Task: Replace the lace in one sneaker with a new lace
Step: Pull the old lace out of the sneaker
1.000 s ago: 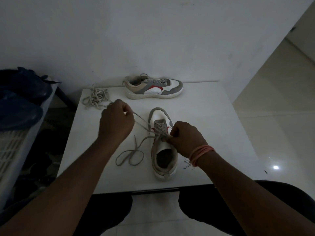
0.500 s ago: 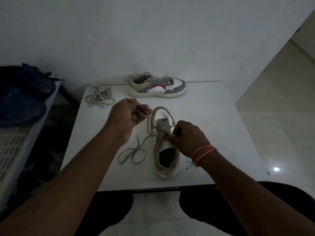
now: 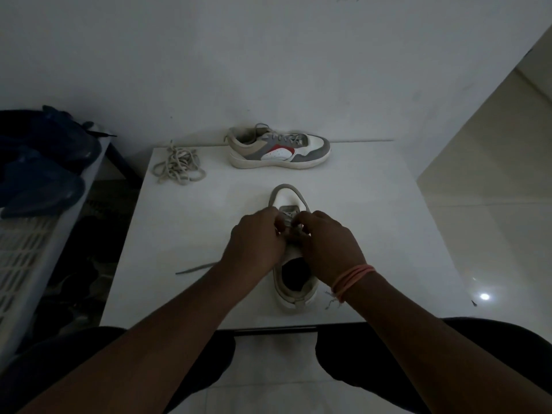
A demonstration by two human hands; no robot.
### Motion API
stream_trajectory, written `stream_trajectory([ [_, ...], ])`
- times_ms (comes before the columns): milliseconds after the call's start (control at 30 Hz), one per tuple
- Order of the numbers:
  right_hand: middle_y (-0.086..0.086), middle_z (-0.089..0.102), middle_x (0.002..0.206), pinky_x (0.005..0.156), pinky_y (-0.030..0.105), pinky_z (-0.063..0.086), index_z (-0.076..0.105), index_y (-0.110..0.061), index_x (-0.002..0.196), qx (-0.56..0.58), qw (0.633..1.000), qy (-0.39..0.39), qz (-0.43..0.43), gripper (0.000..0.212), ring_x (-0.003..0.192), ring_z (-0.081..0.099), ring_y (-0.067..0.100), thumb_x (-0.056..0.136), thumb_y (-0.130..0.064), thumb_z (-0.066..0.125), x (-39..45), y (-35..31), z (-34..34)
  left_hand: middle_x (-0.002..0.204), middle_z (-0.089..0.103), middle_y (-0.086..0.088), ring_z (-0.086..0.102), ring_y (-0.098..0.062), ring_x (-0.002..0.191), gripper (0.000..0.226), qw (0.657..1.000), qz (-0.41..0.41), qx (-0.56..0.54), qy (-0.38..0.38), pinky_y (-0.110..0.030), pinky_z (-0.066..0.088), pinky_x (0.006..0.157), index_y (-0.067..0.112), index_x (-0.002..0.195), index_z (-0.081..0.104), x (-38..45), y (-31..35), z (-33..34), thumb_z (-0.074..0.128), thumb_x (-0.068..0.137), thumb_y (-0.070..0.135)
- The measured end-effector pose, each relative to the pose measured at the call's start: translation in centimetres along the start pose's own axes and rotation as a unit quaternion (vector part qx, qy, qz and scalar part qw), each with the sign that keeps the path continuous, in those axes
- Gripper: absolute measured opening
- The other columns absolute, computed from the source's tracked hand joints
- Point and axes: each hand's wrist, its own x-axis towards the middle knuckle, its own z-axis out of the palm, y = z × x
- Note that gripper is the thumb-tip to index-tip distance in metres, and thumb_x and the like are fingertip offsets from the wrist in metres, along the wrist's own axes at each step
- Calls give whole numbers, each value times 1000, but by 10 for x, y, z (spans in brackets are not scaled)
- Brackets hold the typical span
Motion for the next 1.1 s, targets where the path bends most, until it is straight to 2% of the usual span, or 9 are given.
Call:
stream_trajectory([
  [200,-9,66,100,82,34,54,64,-36,101,130,986,8,103,21,91,64,13,88,-20,65,9,15,-5,82,75,-7,74,-26,77,9,977,-118,-164,-67,-42,63,74,20,77,72,15,-25,-4,79,80,16],
  [367,0,53,122,79,39,58,68,-29,111,-5,999,28,-33,22,100,59,21,91,-21,64,-2,-4,8,82,74,-16,75,-31,73,9,939,-169,-286,-93,-47,64,68,7,79,73,19,-26,-3,76,85,2],
  [500,0,60,115,74,37,56,72,-26,101,-14,995,75,-71,13,98,60,21,91,-31,66,0,-5,13,80,74,-16,76,-30,71,7,941,-163,-282,-93,-46,64,67,7,83,73,19,-28,-3,74,84,0],
  [600,-2,62,85,66,29,46,61,-20,78,146,971,151,110,12,77,60,19,87,-26,67,10,12,1,81,73,-17,75,-32,75,9,930,-173,-308,-103,-46,64,69,2,84,70,17,-24,-5,75,89,9],
  [667,0,61,77,65,28,40,60,-15,78,185,953,142,192,12,77,59,23,84,-23,67,16,27,-9,82,73,-17,76,-31,77,20,924,-179,-320,-108,-42,65,68,-1,87,68,17,-22,-5,76,91,17],
  [800,6,53,126,91,37,48,59,-22,121,79,993,61,60,34,108,53,23,88,-28,64,1,11,-4,83,73,-17,76,-30,76,14,922,-185,-321,-110,-44,65,68,3,85,68,18,-20,-5,73,93,14],
  [933,0,58,126,97,45,38,69,-27,109,-125,988,64,-57,23,117,50,27,92,-38,57,-5,-11,9,90,73,-18,75,-31,80,3,925,-185,-310,-117,-45,64,71,4,92,70,18,-21,-7,67,92,2],
  [1000,-1,64,112,93,43,41,67,-27,97,-102,989,104,-6,14,107,56,26,91,-34,58,1,-4,1,90,73,-19,75,-32,82,6,922,-185,-318,-121,-45,64,72,1,93,70,17,-20,-8,70,93,7],
  [1100,0,66,94,85,42,41,57,-21,89,16,957,230,176,13,95,62,32,86,-34,57,14,23,-29,91,73,-21,75,-33,83,16,917,-190,-326,-126,-40,65,70,-4,95,68,15,-18,-9,71,93,11],
])
